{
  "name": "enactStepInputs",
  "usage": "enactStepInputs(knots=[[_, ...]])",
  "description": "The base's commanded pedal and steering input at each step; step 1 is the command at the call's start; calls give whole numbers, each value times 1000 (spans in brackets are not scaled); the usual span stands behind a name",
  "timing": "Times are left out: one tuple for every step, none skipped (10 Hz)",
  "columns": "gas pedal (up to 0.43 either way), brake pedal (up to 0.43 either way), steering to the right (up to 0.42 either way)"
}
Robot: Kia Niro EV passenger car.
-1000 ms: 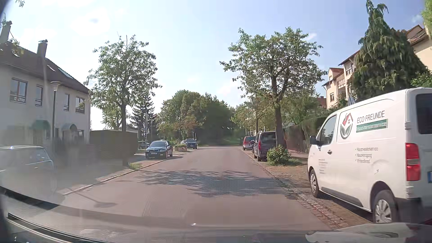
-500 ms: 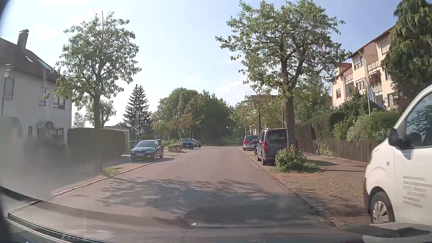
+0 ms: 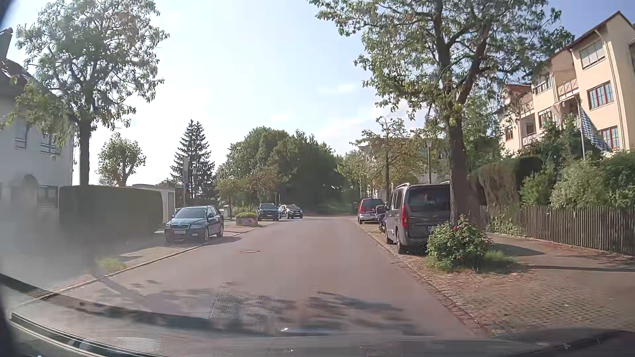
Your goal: Follow the waypoints while adhering to traffic rules and regulations
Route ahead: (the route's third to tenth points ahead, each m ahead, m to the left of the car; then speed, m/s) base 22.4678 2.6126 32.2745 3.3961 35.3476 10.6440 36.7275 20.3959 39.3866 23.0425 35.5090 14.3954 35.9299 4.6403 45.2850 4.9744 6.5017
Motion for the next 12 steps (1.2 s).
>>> enactStepInputs(knots=[[39,12,2],[39,12,2],[39,12,-1],[39,12,-7],[39,12,-12],[39,12,-12],[39,12,-13],[28,12,-13],[28,12,-12],[28,12,-12],[28,12,-10],[28,12,-7]])
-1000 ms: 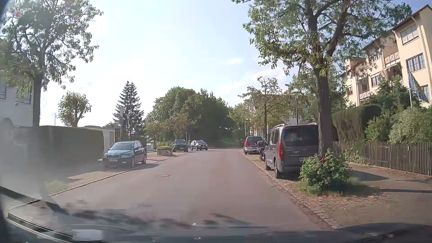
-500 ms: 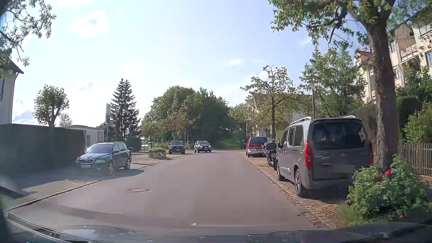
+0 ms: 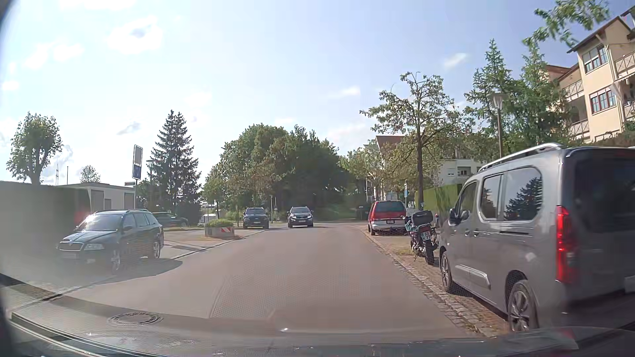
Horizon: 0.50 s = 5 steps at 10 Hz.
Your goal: Follow the waypoints while adhering to traffic rules and regulations
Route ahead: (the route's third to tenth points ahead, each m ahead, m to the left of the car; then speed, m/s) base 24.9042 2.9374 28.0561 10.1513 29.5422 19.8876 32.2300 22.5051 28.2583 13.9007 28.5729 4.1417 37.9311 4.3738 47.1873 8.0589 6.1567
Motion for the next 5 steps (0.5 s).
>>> enactStepInputs(knots=[[28,12,-6],[28,12,-5],[28,12,-5],[8,12,-5],[0,12,-5]])
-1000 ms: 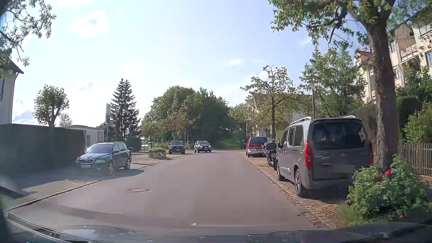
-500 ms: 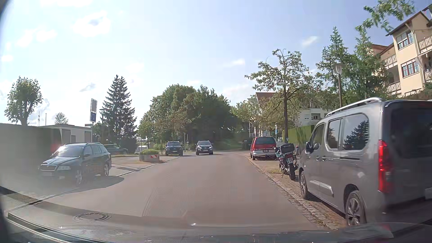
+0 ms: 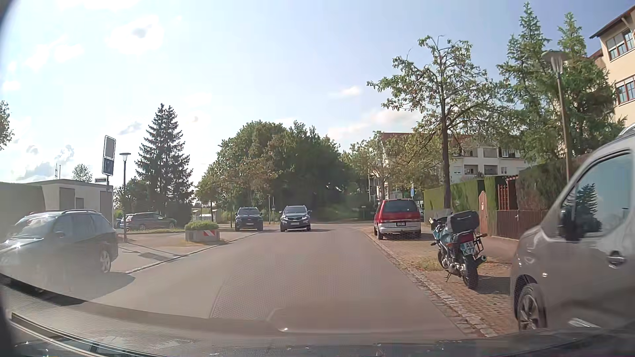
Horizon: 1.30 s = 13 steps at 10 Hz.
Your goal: Follow the waypoints while adhering to traffic rules and regulations
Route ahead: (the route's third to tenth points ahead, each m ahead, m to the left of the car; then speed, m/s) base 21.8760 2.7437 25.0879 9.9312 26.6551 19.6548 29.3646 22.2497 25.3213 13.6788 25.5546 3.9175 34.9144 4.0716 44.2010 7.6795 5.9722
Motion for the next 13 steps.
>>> enactStepInputs(knots=[[0,12,-5],[0,12,-5],[0,67,-5],[0,104,-10],[0,152,-15],[0,177,-16],[0,201,-12],[0,201,-6],[0,207,-5],[0,201,-5],[0,201,-5],[0,201,-5],[0,189,-7]])
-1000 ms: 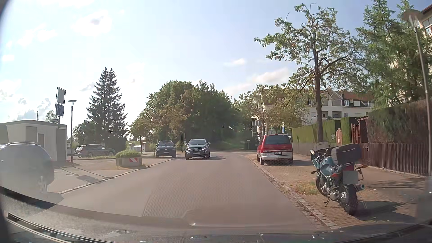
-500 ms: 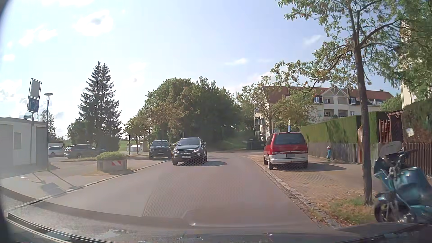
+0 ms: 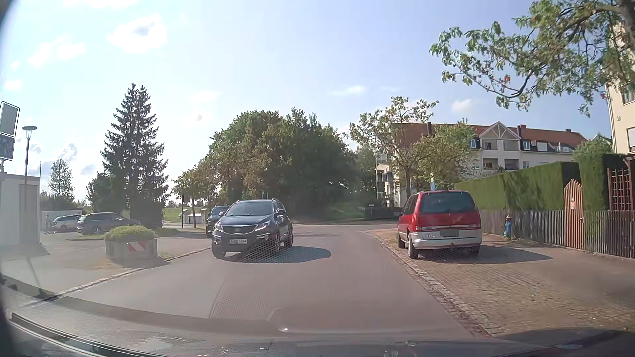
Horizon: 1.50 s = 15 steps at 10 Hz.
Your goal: Follow the waypoints while adhering to traffic rules and regulations
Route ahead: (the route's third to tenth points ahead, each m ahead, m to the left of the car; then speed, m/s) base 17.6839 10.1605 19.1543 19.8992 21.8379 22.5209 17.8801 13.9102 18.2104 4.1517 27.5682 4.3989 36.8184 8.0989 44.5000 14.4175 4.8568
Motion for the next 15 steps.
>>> enactStepInputs(knots=[[0,171,-14],[0,159,-23],[0,159,-30],[0,159,-34],[0,171,-34],[0,165,-34],[0,171,-34],[0,171,-30],[0,171,-26],[0,177,-26],[0,189,-28],[0,201,-28],[0,207,-28],[0,213,-27],[0,207,-25]])
